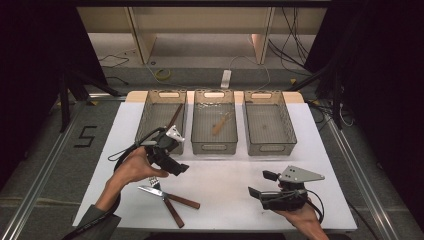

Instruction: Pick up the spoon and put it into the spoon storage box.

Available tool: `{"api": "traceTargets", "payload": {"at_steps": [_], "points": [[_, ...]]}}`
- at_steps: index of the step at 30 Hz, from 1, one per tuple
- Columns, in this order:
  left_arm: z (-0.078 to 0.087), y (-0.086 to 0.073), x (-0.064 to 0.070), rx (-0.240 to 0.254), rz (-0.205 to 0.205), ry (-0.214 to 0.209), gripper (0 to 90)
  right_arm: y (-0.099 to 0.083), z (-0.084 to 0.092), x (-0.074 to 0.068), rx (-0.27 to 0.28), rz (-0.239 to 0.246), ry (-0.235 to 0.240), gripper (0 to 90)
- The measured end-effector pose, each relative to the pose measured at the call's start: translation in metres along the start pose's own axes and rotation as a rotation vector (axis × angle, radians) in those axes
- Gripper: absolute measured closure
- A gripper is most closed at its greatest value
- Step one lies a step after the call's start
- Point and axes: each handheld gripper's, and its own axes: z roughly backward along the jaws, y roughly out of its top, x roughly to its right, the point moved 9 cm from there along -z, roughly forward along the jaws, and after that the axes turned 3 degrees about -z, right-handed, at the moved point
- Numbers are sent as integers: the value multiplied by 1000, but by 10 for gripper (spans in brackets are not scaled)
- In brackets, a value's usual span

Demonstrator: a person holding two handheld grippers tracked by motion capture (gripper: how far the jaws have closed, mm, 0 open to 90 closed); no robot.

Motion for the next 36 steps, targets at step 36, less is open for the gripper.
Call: {"api": "traceTargets", "payload": {"at_steps": [36], "points": [[-25, -50, 27, -213, -59, -80, 163, 0, -1, 0, -4, 2, 4, 239]]}}
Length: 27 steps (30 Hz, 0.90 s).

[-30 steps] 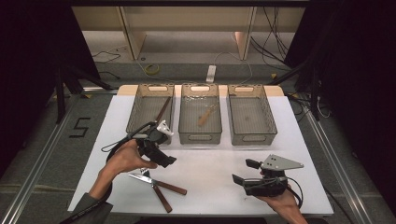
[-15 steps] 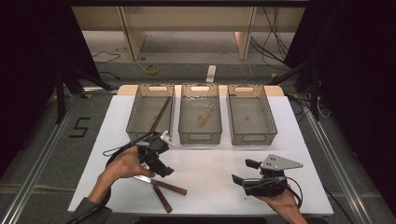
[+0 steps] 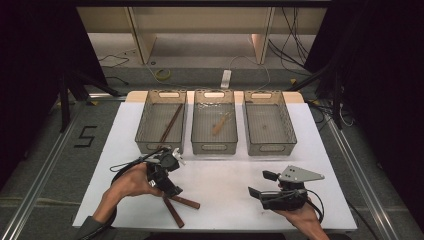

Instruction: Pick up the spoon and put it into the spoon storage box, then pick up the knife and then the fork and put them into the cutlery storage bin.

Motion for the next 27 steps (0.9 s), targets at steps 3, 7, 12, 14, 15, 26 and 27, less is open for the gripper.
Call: {"api": "traceTargets", "payload": {"at_steps": [3, 7, 12, 14, 15, 26, 27], "points": [[-1, -3, 0, -19, -7, 5, 164, 1, 0, -1, 2, 9, -1, 239], [-3, -6, 1, -35, -16, -1, 166, 0, -1, -1, -1, 9, 0, 239], [-6, -9, 2, -69, -42, 2, 188, 0, -1, 0, -5, 9, 3, 239], [-9, -10, 4, -80, -54, -2, 202, 0, -1, 0, -5, 10, 4, 239], [-10, -11, 5, -88, -60, -4, 215, -1, -1, -1, -7, 13, 3, 239], [-19, -16, 17, -159, -164, -14, 333, -1, -2, -4, -16, 24, 2, 239], [-20, -16, 18, -160, -171, -16, 350, -1, -2, -4, -16, 25, 2, 239]]}}
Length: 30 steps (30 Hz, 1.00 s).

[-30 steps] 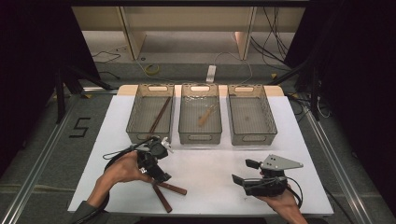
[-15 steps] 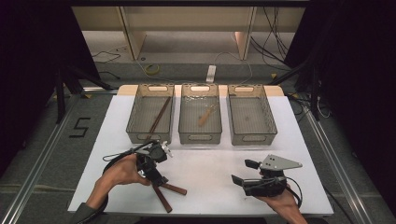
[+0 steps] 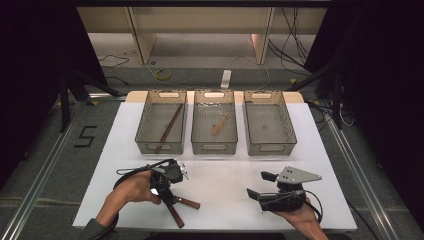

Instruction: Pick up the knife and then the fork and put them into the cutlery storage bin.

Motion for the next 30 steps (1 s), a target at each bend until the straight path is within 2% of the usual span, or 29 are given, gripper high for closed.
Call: {"api": "traceTargets", "payload": {"at_steps": [3, 8, 15, 21, 30], "points": [[-3, 3, 4, 7, -6, -11, 396, 0, 0, 0, -3, 4, 2, 239], [-9, 3, 9, -23, -53, -8, 451, -1, -1, -1, -5, 3, 6, 239], [-14, 3, 10, -49, -86, -5, 497, -1, -2, -2, -11, 3, 7, 239], [-18, 3, 10, -53, -79, -8, 550, -1, -1, -2, -11, 4, 9, 239], [-19, 2, 9, -51, -72, -32, 572, -1, -2, -3, -13, 7, 10, 240]]}}
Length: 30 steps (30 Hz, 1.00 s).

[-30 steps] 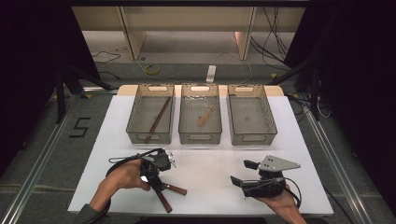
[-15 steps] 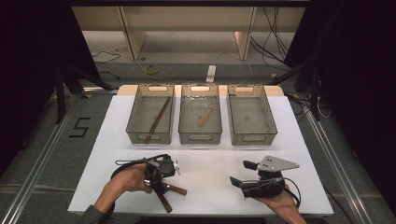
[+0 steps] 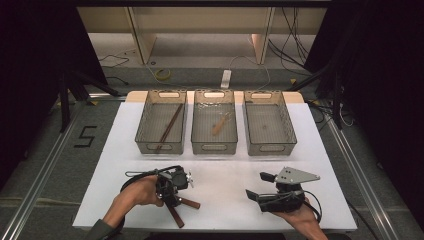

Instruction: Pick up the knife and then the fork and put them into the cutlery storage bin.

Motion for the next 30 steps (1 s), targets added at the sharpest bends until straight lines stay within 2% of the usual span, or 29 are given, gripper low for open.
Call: {"api": "traceTargets", "payload": {"at_steps": [7, 18, 25, 27, 30], "points": [[0, 0, -1, 14, -11, -4, 607, 0, 0, -1, -3, -1, 1, 240], [1, 1, -4, 41, -59, -3, 748, 0, -1, -1, -2, 5, 3, 240], [1, 2, -3, 37, -84, 19, 763, 0, -1, -1, -4, 3, 3, 240], [2, 3, -5, 37, -79, 37, 765, 0, -1, -2, -4, 4, 4, 240], [3, 4, -4, 38, -59, 28, 766, 0, -1, -2, -2, 8, 6, 240]]}}
